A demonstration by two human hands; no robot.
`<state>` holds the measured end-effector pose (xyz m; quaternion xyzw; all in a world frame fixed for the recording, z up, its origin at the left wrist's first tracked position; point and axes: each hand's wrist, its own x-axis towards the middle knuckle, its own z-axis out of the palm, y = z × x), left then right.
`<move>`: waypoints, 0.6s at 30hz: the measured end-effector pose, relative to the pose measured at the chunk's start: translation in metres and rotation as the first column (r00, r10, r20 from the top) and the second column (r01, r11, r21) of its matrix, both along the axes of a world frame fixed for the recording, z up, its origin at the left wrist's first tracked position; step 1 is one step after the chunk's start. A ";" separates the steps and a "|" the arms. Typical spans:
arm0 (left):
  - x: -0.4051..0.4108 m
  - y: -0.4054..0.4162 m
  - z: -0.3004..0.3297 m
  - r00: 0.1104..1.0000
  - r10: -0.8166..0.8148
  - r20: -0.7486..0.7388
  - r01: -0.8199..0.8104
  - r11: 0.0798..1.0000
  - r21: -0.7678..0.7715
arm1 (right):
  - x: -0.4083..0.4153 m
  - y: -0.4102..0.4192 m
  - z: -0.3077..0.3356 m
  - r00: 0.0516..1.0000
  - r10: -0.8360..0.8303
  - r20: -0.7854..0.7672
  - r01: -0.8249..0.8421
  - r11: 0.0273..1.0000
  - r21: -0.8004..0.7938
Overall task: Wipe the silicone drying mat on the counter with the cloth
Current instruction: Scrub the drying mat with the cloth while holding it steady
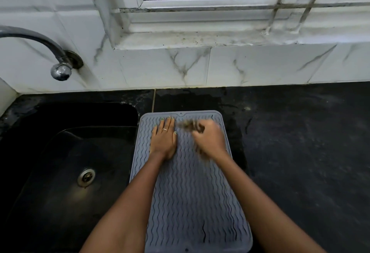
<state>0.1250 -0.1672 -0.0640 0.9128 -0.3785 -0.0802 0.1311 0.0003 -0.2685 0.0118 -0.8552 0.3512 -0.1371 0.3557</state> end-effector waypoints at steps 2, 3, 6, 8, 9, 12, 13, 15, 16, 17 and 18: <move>-0.005 0.007 0.002 1.000 -0.014 -0.006 0.014 1.000 0.005 | 0.030 -0.016 0.004 0.998 0.047 -0.052 -0.051 0.996 -0.075; -0.008 0.012 0.002 1.000 -0.018 -0.002 0.018 1.000 0.007 | 0.042 -0.018 0.002 0.982 0.106 -0.158 -0.123 0.987 -0.105; -0.017 0.023 0.001 1.000 -0.022 0.003 0.022 0.999 0.025 | 0.052 -0.008 -0.014 0.880 0.181 -0.439 -0.310 0.919 -0.243; -0.021 0.029 0.001 1.000 -0.024 0.004 0.024 0.999 0.031 | 0.036 0.009 -0.022 0.899 0.161 -0.407 -0.314 0.885 -0.343; -0.022 0.031 0.001 1.000 -0.025 0.000 0.025 0.999 0.027 | 0.023 0.019 -0.025 0.919 0.162 -0.360 -0.302 0.877 -0.375; -0.027 0.036 0.001 1.000 -0.027 -0.003 0.028 0.999 0.019 | -0.032 0.050 -0.032 0.931 0.239 -0.275 -0.331 0.870 -0.365; -0.030 0.037 0.001 1.000 -0.023 -0.001 0.023 1.000 0.021 | -0.051 0.061 -0.030 0.921 0.265 -0.287 -0.355 0.873 -0.334; -0.036 0.041 0.001 1.000 -0.014 0.003 0.014 1.000 0.017 | -0.077 0.083 -0.021 0.873 0.310 -0.377 -0.426 0.861 -0.278; -0.039 0.043 0.001 1.000 -0.012 0.004 0.012 1.000 0.014 | -0.083 0.090 -0.014 0.829 0.332 -0.450 -0.474 0.844 -0.251; -0.041 0.044 0.001 1.000 -0.011 0.005 0.011 1.000 0.014 | -0.083 0.093 -0.004 0.778 0.351 -0.522 -0.516 0.830 -0.211; -0.043 0.046 0.001 1.000 -0.008 0.008 0.008 1.000 0.013 | -0.079 0.091 0.006 0.735 0.360 -0.574 -0.537 0.826 -0.170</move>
